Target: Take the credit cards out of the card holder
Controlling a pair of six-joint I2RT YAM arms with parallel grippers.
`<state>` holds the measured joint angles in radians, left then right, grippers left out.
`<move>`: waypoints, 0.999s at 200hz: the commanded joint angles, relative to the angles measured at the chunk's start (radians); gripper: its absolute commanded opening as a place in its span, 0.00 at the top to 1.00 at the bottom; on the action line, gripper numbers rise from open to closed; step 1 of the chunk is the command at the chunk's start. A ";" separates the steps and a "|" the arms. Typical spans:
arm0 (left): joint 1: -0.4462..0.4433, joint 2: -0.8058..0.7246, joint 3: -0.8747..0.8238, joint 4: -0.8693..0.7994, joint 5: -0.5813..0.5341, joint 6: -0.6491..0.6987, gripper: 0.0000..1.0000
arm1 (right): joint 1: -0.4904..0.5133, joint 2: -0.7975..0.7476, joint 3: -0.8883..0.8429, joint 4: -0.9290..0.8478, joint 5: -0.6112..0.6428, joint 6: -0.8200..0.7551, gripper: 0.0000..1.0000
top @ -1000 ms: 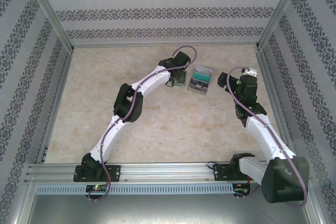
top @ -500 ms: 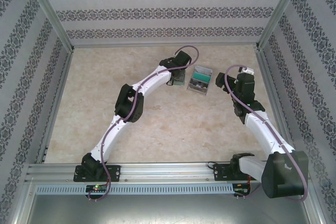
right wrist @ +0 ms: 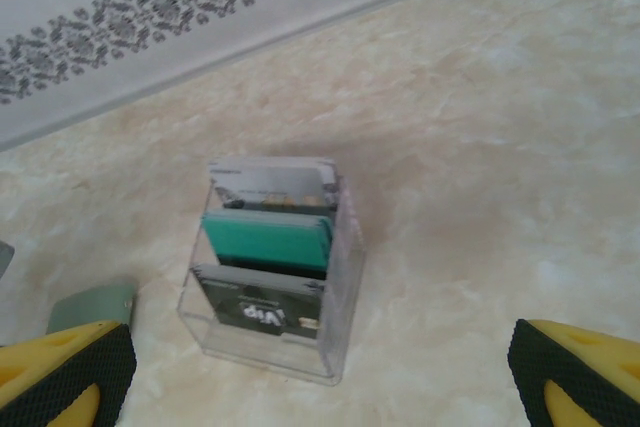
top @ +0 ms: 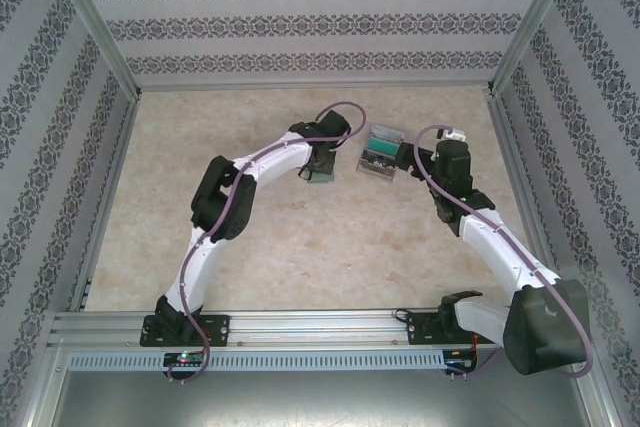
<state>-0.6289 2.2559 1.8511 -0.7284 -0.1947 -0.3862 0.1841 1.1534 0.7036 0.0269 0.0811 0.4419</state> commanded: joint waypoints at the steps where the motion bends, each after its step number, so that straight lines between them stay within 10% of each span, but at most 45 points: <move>1: -0.031 -0.138 -0.122 0.048 0.017 -0.080 1.00 | 0.032 0.044 0.084 -0.056 -0.069 -0.001 0.02; 64: -0.058 -0.394 -0.489 0.235 0.113 -0.246 1.00 | 0.137 0.186 0.160 -0.058 -0.379 0.102 0.02; 104: -0.061 -0.458 -0.563 0.278 0.138 -0.243 1.00 | 0.203 0.348 0.181 0.006 -0.575 0.230 0.26; 200: -0.061 -0.499 -0.637 0.335 0.214 -0.233 1.00 | 0.321 0.552 0.123 0.173 -0.579 0.424 0.37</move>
<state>-0.6800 1.8015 1.2373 -0.4404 -0.0097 -0.6109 0.5049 1.6787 0.8520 0.1116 -0.4713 0.7967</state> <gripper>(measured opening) 0.044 0.627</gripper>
